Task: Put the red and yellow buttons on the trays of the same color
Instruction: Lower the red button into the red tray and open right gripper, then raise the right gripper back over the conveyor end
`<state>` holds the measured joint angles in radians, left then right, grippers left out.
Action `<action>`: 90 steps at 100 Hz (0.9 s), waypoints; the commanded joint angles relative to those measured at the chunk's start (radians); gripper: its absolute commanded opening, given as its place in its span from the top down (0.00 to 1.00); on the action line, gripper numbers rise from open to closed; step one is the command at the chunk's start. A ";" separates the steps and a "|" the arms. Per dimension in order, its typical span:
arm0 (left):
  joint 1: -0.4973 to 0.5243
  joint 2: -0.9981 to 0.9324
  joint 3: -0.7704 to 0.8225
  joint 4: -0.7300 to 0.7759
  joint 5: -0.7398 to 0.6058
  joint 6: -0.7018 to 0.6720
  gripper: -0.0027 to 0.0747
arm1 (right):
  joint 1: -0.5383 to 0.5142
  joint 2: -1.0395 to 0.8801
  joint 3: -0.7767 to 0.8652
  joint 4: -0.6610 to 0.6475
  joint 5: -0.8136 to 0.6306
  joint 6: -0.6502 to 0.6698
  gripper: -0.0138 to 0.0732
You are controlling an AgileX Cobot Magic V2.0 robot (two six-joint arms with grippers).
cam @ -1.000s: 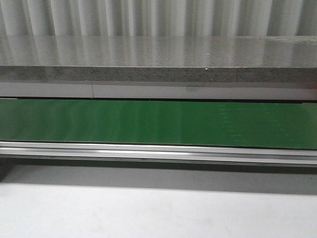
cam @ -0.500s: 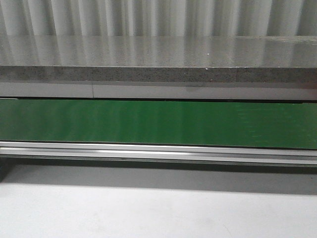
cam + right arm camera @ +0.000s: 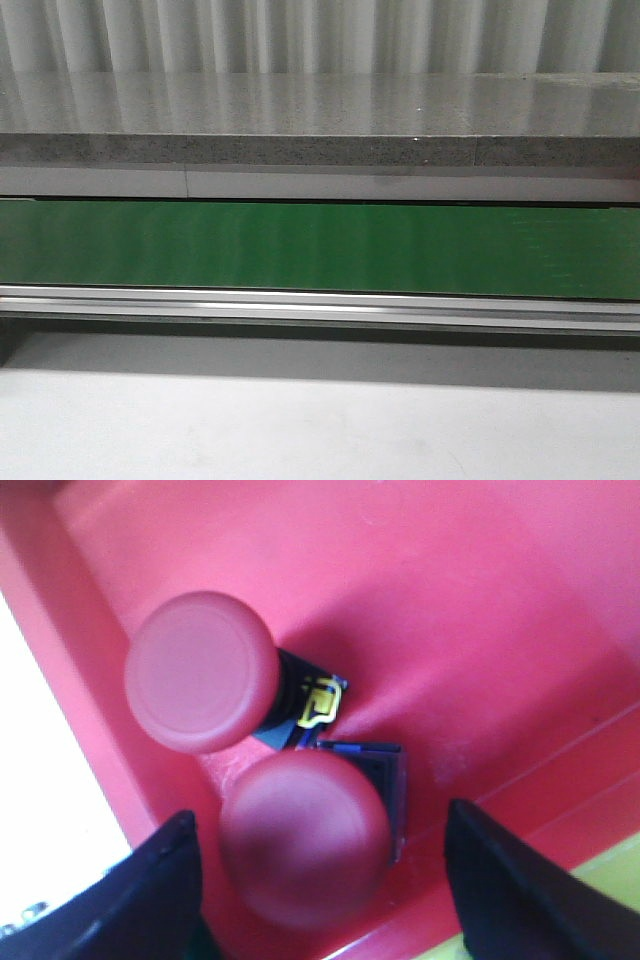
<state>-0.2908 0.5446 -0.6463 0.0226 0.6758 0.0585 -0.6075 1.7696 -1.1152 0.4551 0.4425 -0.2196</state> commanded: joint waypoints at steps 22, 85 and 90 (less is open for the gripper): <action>-0.006 0.003 -0.027 -0.004 -0.073 0.001 0.99 | 0.001 -0.224 -0.024 0.003 0.032 -0.027 0.45; -0.006 0.003 -0.027 -0.004 -0.073 0.001 0.99 | 0.382 -0.544 0.044 -0.055 0.111 -0.138 0.92; -0.006 0.003 -0.027 -0.004 -0.073 0.001 0.99 | 0.431 -0.580 0.069 -0.071 0.103 -0.138 0.92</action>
<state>-0.2908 0.5446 -0.6463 0.0226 0.6758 0.0585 -0.2384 1.2683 -1.0523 0.4010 0.6012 -0.3459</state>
